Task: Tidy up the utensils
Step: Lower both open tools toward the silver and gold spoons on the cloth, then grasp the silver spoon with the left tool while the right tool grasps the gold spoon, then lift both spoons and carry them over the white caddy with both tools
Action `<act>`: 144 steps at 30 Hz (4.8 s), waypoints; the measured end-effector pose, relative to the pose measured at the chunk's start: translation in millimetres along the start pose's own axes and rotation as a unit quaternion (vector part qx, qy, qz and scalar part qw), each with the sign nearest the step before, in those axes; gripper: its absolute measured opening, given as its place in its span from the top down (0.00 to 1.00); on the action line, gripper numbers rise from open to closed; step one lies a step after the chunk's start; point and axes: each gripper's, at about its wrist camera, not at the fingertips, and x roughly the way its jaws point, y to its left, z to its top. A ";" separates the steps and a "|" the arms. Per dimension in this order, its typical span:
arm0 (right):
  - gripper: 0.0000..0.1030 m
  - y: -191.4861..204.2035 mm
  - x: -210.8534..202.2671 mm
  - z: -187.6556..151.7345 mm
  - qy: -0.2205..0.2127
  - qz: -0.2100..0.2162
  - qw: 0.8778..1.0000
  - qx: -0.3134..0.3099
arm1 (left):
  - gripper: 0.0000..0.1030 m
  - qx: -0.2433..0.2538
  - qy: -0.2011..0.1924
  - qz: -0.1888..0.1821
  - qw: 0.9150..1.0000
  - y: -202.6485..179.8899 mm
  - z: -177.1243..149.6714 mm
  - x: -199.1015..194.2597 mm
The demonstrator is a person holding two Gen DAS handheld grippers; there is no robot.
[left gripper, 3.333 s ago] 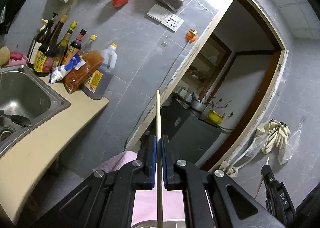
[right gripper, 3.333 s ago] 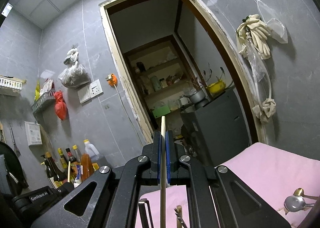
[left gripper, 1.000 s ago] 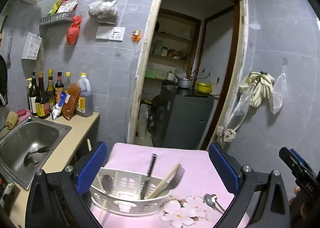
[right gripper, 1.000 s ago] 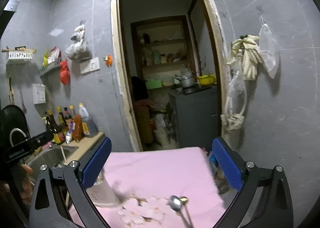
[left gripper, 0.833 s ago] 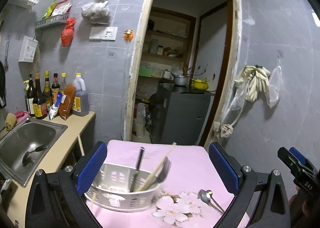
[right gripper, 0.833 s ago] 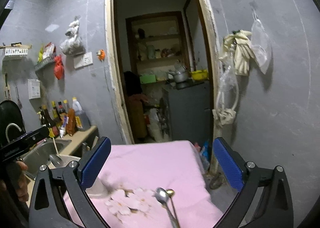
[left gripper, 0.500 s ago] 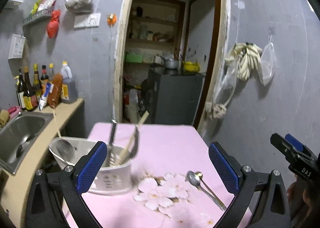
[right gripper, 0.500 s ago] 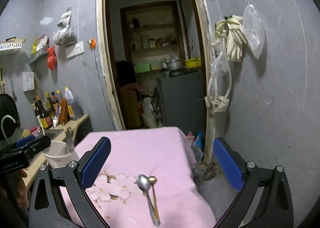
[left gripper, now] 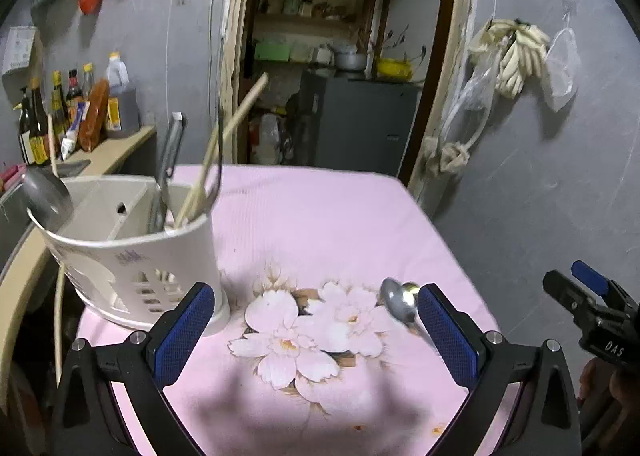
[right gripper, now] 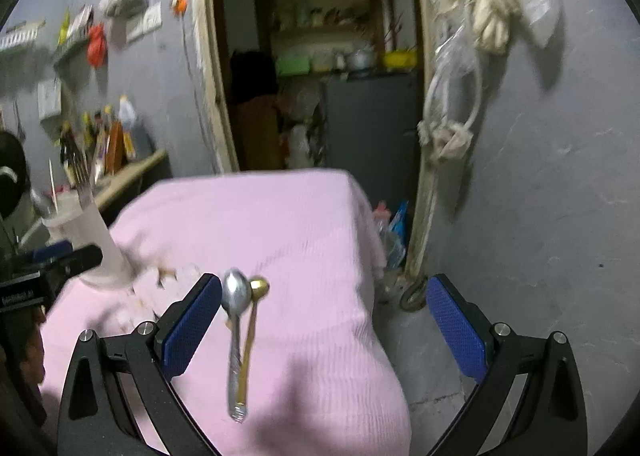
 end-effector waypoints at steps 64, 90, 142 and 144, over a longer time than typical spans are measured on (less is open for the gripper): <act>0.73 4.8 157.8 0.8 0.141 0.195 0.966 -0.091 | 0.79 -0.005 0.160 -0.190 0.969 -45.5 -4.6 165.4; 0.98 9.8 136.1 1.6 0.176 0.147 0.971 -0.063 | 0.95 -0.009 0.151 -0.141 0.978 -49.4 3.6 151.7; 0.98 263.1 -87.1 140.4 -0.238 0.034 0.968 -0.070 | 0.98 -0.045 -0.185 0.078 0.979 204.8 134.0 -145.2; 0.98 270.7 -81.9 140.4 -0.241 0.033 0.968 -0.068 | 0.98 -0.047 -0.184 0.090 0.978 216.6 134.5 -142.6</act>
